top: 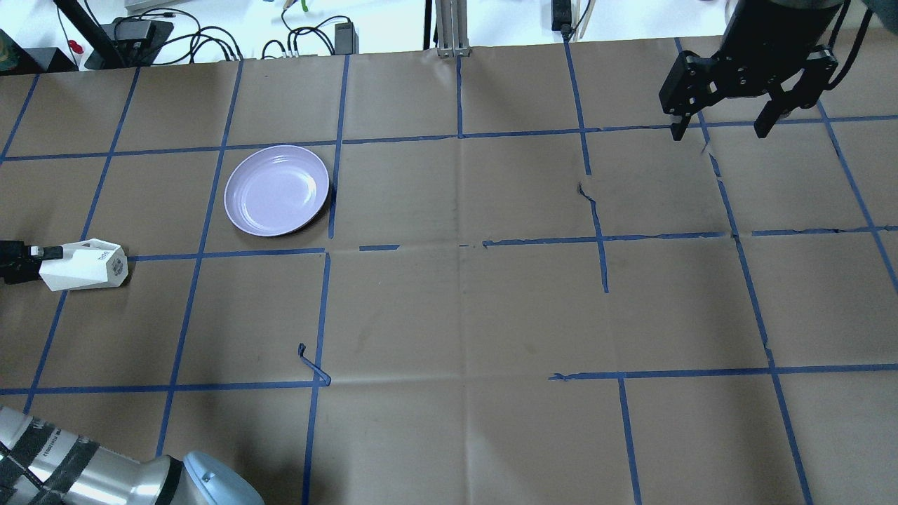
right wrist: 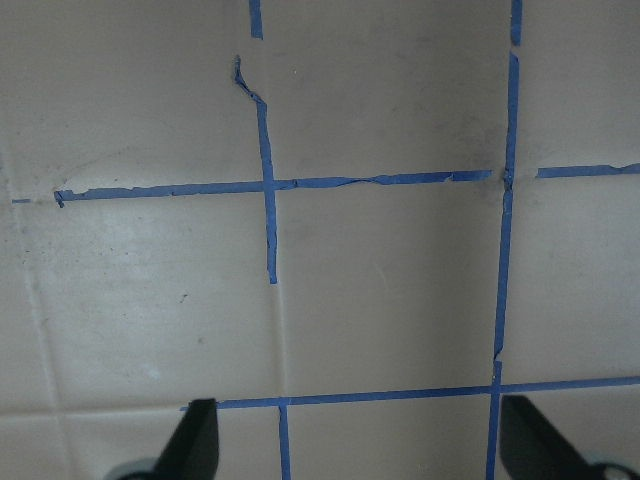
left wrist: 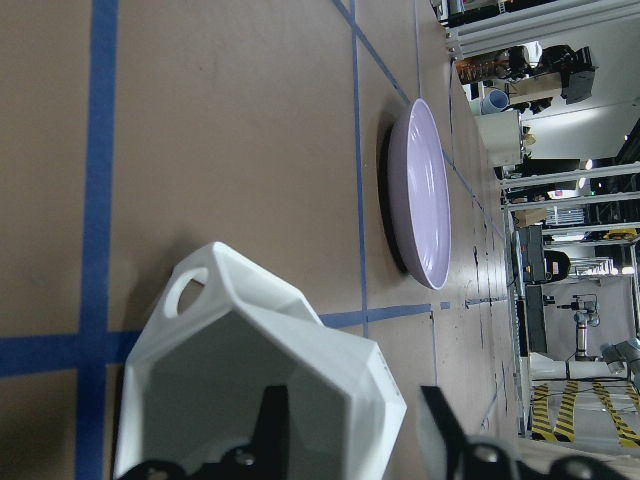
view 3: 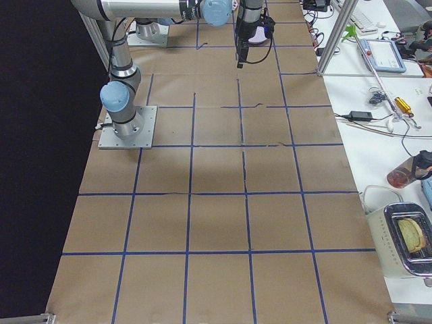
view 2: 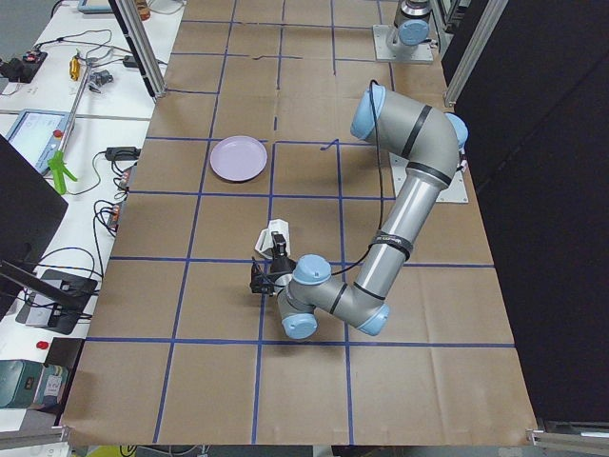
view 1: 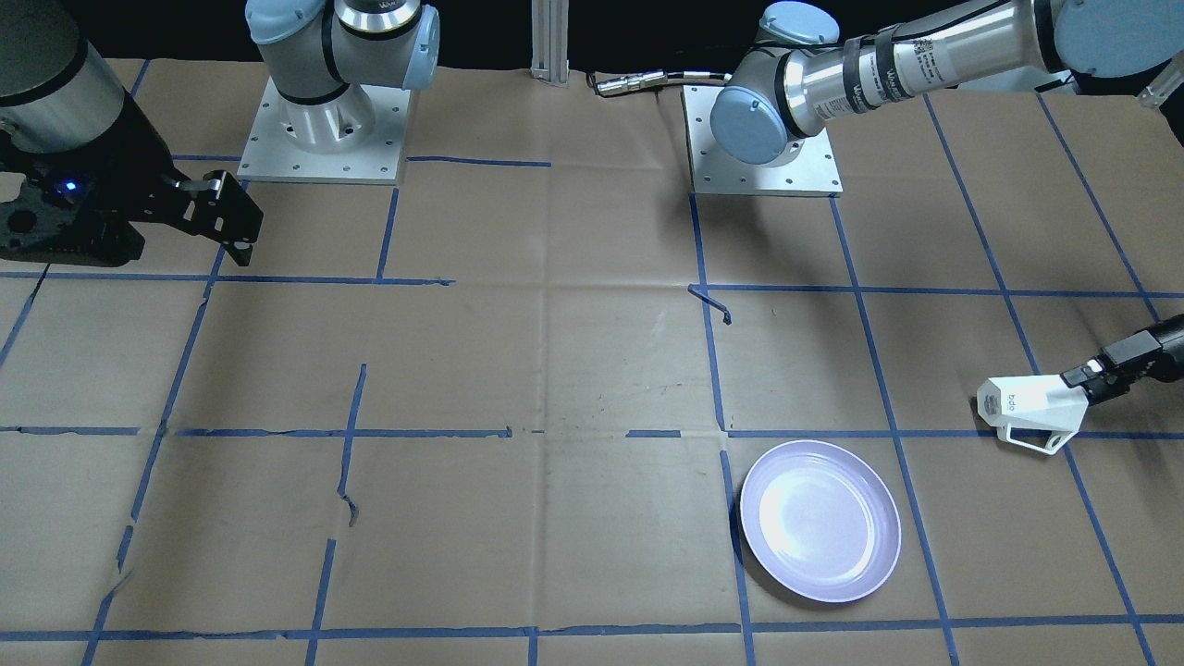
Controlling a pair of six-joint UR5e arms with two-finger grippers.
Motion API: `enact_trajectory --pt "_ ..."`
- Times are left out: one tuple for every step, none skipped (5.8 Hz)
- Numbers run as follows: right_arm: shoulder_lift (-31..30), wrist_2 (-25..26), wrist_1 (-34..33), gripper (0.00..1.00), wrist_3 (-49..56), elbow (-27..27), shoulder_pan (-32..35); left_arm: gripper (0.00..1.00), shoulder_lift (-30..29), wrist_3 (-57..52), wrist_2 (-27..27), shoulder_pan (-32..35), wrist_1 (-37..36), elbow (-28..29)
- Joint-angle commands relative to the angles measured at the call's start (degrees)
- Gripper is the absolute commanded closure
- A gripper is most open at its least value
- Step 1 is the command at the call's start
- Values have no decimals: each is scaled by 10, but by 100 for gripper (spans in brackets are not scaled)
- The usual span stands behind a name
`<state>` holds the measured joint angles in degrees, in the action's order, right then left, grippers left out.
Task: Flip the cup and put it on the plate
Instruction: 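Lift the cup and carry it toward the lavender plate with the left gripper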
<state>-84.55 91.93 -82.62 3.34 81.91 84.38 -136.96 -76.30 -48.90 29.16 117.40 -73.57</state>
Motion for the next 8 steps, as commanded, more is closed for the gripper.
enact_trajectory --pt "0 0 0 0 0 0 0 100 3 7 20 0 0 0" --pt "0 0 0 0 0 0 0 100 20 27 25 2 7 0" --pt "0 0 0 0 0 0 0 100 67 59 30 3 48 0" --pt "0 0 0 0 0 0 0 100 110 98 31 4 72 0" --pt "0 0 0 0 0 0 0 100 151 132 31 5 91 0" --pt "0 0 0 0 0 0 0 100 188 172 30 13 90 0" --pt "0 0 0 0 0 0 0 100 228 241 24 59 65 -1" --pt "0 0 0 0 0 0 0 100 260 356 -7 123 -30 -6"
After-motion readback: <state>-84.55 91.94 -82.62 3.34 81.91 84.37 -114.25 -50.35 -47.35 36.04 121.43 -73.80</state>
